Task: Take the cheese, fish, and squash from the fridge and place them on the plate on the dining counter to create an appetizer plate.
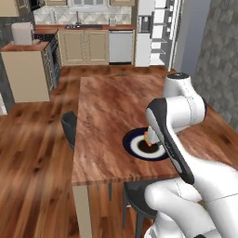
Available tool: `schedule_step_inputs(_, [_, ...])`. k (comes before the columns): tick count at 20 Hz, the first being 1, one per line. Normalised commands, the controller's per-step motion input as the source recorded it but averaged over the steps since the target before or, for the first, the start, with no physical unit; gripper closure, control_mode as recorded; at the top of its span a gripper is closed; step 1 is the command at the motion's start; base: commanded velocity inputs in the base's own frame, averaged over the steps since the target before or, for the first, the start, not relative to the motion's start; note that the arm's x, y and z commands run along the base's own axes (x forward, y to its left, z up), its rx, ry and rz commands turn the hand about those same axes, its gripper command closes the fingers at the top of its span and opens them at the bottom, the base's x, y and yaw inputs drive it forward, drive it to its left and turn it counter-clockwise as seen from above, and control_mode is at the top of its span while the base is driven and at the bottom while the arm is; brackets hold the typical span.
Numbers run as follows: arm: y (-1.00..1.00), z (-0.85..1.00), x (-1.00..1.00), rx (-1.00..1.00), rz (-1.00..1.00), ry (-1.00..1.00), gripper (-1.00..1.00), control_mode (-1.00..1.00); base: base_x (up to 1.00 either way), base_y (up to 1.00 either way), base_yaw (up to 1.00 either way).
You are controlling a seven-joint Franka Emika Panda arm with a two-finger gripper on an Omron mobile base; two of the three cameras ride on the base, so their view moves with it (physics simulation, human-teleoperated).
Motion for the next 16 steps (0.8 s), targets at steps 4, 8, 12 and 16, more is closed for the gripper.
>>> schedule_step_inputs(4, [0.11, -0.3, 0.62, 0.0, 0.0, 0.05, 1.0, -1.0, 0.0, 0.0, 0.0])
schedule_step_inputs(8, [0.09, -0.26, 0.58, 0.0, 0.0, 0.06, 1.0, -1.0, 0.0, 0.0, 0.0])
schedule_step_inputs(12, [0.03, -0.35, 0.45, 0.0, 0.0, 0.06, 1.0, -1.0, 0.0, 0.0, 0.0])
schedule_step_inputs(16, [0.0, -0.53, 0.28, 0.0, 0.0, 0.04, 1.0, -1.0, 0.0, 0.0, 0.0])
